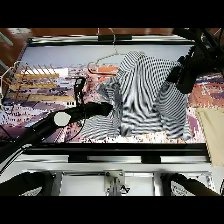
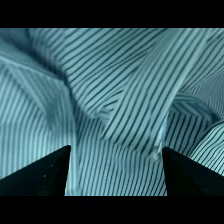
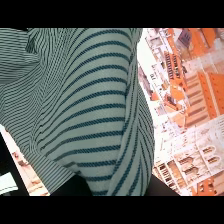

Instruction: Fold the shirts.

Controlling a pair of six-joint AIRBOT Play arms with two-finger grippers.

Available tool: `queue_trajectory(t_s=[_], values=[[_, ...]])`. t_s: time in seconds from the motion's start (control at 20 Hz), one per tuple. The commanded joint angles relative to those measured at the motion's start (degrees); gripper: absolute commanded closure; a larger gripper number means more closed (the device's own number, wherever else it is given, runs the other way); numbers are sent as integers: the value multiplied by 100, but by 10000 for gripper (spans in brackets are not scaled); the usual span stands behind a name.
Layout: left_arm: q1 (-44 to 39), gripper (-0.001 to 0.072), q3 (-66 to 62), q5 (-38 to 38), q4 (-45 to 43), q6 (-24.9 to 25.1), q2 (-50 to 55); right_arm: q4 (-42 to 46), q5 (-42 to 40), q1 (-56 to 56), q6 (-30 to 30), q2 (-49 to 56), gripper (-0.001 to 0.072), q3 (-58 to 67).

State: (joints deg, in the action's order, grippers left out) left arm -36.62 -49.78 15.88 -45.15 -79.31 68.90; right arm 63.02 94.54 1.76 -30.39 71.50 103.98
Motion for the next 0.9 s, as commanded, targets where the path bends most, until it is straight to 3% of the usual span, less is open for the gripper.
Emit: queue_trajectory(t_s=[0.0,0.25,0.4,0.45,0.5,0.65,0.85], values=[[-302,31,-293,-601,146,52,262,37,42,2,-61,-7,650,-2],[-404,42,-341,-577,149,164,433,48,37,2,-61,-7,650,-2],[-487,336,-341,-658,149,164,765,20,39,2,-90,-7,650,-2],[-450,539,-339,-769,144,173,859,17,39,2,-101,-7,650,-2],[-356,663,-341,-859,144,313,890,9,39,2,-157,-11,650,0],[389,664,-509,-660,107,387,752,7,-46,2,-175,-109,650,0],[1578,663,-1279,391,-116,658,656,-507,-494,2,-170,-330,650,0]])
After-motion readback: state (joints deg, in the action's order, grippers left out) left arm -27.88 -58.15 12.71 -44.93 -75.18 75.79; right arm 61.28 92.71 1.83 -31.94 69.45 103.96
